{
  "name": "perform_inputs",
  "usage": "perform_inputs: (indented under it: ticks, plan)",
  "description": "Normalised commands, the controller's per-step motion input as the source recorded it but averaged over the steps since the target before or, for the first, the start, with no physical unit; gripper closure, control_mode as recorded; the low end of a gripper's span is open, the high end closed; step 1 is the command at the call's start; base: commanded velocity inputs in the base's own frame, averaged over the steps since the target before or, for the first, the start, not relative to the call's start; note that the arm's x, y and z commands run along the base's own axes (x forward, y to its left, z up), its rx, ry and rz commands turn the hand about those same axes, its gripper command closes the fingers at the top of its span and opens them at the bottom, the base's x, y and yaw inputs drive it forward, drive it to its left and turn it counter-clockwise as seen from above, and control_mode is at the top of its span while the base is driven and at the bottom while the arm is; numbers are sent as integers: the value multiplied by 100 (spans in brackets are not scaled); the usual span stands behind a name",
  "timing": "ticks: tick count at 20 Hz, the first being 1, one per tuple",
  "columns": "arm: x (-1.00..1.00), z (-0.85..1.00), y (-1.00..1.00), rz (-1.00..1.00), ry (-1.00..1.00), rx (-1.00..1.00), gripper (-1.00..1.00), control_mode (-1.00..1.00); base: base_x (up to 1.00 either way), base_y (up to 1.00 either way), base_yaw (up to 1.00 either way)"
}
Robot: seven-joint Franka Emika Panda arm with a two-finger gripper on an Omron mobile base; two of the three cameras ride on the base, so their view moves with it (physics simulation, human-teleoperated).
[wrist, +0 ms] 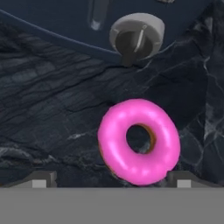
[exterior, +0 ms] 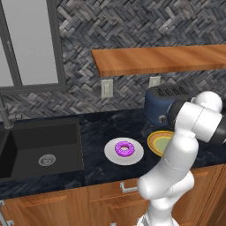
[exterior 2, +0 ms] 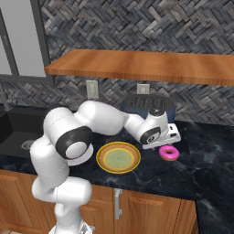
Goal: Place the pastries on the plates.
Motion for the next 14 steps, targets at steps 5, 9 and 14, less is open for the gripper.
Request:
perform_inputs:
  ticks: [5, 9, 14]
  plan:
    - [0, -41, 27, 0, 22, -12, -100, -100, 0, 0, 0]
    - [0, -13, 21, 0, 7, -3, -100, -100, 0, 0, 0]
    - [0, -6, -6, 0, 0, 0, -100, -100, 0, 0, 0]
